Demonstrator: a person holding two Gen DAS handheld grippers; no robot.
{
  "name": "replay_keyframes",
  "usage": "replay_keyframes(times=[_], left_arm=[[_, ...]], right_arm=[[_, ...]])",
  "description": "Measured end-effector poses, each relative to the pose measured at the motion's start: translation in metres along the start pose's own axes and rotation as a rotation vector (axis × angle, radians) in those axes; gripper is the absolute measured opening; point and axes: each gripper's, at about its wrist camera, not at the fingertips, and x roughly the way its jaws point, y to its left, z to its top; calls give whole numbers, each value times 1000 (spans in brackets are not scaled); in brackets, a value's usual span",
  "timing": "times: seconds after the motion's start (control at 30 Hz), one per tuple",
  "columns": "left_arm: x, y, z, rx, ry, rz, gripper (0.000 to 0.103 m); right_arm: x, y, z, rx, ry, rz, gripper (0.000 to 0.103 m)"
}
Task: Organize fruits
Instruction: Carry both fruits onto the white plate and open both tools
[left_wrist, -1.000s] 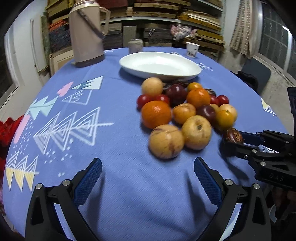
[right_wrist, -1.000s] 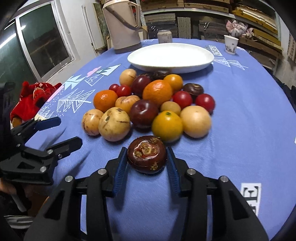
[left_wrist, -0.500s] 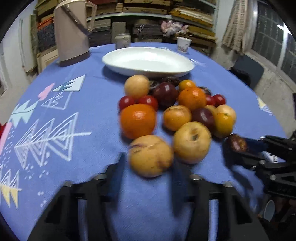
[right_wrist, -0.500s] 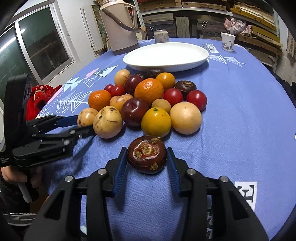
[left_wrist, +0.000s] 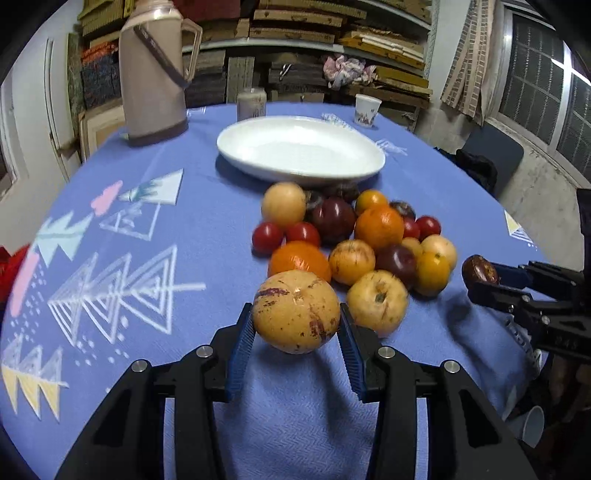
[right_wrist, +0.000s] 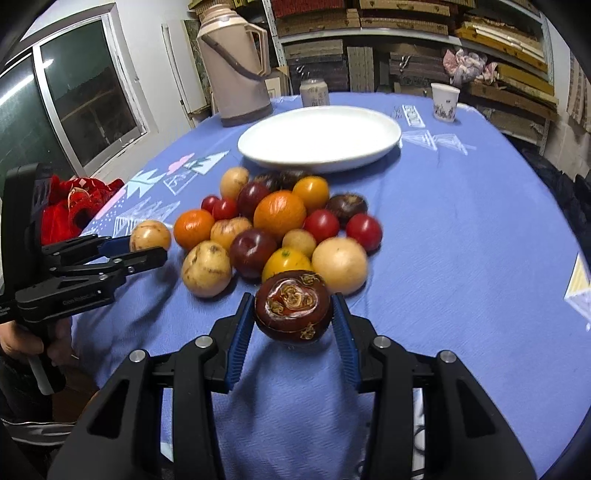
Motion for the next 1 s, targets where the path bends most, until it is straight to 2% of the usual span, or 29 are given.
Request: replay_keyframes(times=[0.23,0.37,0.53,0.63,0.8,1.0], left_arm=[[-7,0,39,43,-28,2,45],[4,-2,78,83,-51,34,45],[39,0,128,80,-55,35,45],[79,11,153,36,-15,39,45],[127,20,167,-4,48,31,45],[152,23,166,-3,91,25,46]], right_arm=[[-16,0,45,-84,-59,-22,41],[-10,-4,86,-129,-98,-40,41],[38,-24,145,-95,-76,-40,41],[84,-42,168,-55,-24,-57,42],[139,-60,179,-11,43,-67,42],[161,-69,179,9,52,-50,43]])
